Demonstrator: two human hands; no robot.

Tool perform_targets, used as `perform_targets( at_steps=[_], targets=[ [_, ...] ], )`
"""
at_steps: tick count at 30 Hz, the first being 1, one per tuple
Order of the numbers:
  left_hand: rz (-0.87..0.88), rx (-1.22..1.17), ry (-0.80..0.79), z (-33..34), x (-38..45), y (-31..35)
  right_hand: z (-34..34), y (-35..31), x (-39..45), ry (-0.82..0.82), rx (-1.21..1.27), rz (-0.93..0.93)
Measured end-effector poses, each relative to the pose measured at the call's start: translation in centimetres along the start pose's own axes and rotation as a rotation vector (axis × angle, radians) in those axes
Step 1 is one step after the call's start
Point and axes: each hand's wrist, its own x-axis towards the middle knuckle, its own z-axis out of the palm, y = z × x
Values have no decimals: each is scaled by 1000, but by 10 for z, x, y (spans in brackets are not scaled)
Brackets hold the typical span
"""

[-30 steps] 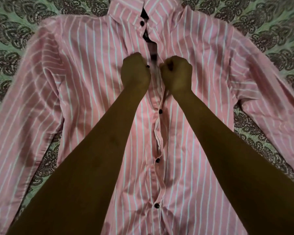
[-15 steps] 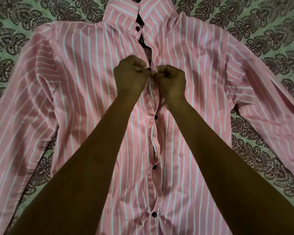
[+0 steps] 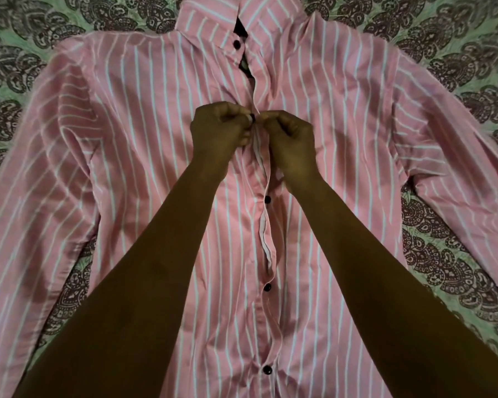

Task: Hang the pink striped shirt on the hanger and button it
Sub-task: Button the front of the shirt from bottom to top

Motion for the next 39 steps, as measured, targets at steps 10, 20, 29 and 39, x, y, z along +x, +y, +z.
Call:
perform_targets(
  at_steps=[10, 20, 29, 39],
  targets=[
    [-38, -75, -2, -3, -2, -1, 0, 1, 7, -55, 168, 48],
    [-180, -197, 16, 3, -4, 4, 14, 9, -10, 139, -47, -63],
    [-242, -239, 33, 5, -1, 7, 17, 8, -12, 176, -74, -71],
    [-144, -203, 13, 4, -2, 1, 16, 2, -5, 148, 59, -6]
  ],
)
